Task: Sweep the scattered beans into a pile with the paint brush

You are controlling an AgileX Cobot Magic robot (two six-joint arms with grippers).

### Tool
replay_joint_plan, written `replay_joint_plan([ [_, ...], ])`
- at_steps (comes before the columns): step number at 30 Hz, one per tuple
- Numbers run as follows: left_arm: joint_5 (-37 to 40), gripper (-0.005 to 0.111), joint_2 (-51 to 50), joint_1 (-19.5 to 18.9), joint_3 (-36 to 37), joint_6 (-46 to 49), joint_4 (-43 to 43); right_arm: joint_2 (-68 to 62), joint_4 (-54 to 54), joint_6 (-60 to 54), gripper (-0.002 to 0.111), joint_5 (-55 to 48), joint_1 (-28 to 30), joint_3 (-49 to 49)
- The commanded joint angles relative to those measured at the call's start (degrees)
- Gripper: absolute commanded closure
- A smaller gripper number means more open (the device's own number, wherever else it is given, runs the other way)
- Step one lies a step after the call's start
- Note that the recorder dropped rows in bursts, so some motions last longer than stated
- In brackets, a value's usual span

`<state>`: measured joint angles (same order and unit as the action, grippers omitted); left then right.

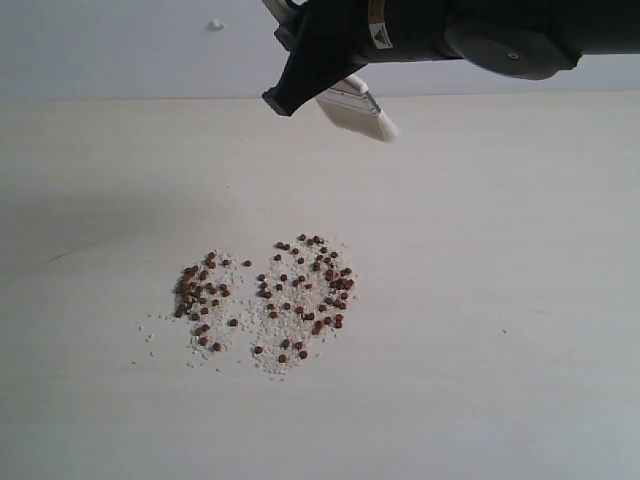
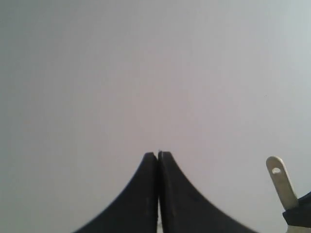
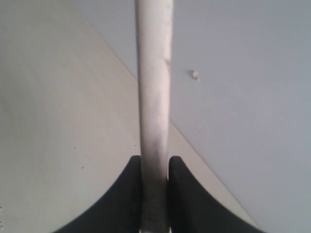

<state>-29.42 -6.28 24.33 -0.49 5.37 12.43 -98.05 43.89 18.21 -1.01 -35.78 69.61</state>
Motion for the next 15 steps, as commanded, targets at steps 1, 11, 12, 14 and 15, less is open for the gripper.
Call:
replay_joint_plan([
  [1, 4.2, 0.107, 5.6, 0.3, 0.2, 2.8, 1.2, 0.7, -0.4, 0.5, 0.108, 0.2, -0.2, -0.1],
  [11, 9.1, 0.107, 6.3, -0.1, -1.4, 8.9, 1.7, 0.7, -0.4, 0.5, 0.108, 0.4, -0.2, -0.1],
  [12, 10.2, 0.107, 6.3, -0.7, -2.3, 11.2, 2.5, 0.7, -0.4, 0.5, 0.108, 0.4, -0.2, -0.1],
  [14, 12.5, 0.107, 6.3, -2.1, -4.8, 15.7, 5.5, 0.7, -0.4, 0.5, 0.108, 0.4, -0.2, -0.1],
  [15, 14.2, 0.107, 6.3, -3.2, -6.4, 18.2, 7.2, 0.7, -0.4, 0.5, 0.108, 0.4, -0.2, -0.1],
])
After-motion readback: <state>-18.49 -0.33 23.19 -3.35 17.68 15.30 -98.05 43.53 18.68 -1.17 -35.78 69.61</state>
